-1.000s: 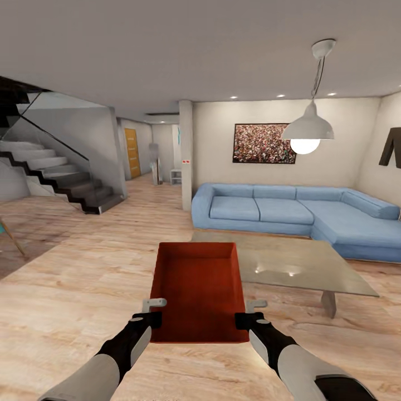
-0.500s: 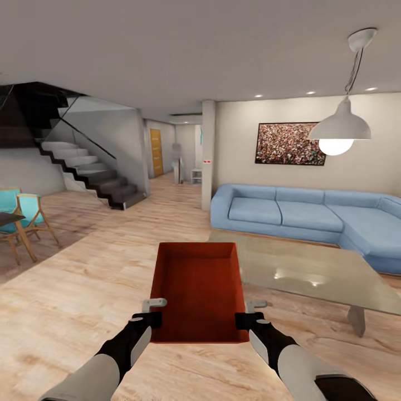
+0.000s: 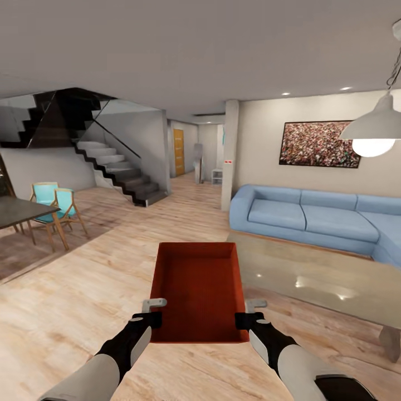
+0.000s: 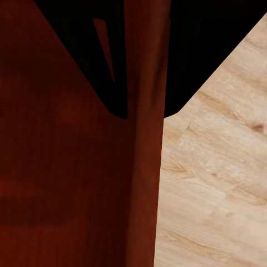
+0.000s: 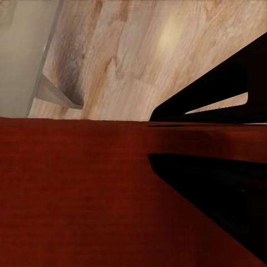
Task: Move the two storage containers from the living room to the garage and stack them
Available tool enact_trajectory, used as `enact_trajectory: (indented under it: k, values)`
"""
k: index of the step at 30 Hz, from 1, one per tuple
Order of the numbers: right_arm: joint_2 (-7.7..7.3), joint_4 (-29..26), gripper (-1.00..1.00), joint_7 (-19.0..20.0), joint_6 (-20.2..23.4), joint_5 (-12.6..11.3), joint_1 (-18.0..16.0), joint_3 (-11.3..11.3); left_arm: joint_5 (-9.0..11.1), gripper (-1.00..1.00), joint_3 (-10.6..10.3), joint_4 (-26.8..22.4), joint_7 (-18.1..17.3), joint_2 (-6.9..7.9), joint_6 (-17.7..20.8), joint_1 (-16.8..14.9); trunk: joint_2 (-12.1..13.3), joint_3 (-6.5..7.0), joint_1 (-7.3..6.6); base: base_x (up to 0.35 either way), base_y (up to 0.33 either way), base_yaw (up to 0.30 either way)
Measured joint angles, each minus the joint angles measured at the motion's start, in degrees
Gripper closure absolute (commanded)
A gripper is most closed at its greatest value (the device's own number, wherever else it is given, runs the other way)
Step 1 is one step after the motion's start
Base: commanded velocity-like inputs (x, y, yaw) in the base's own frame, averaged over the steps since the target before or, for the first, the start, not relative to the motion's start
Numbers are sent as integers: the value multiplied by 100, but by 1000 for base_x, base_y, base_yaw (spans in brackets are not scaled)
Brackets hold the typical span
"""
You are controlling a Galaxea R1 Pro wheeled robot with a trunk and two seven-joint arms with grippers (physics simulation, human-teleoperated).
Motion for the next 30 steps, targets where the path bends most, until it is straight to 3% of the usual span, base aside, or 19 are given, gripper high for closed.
enact_trajectory:
  k: [30]
  values:
    - [0, 0, 100, 0, 0, 1, 0, -1, 0, 100, 0, 0, 1, 0, 0, 0, 0, 0, 0, 0, -95, 268]
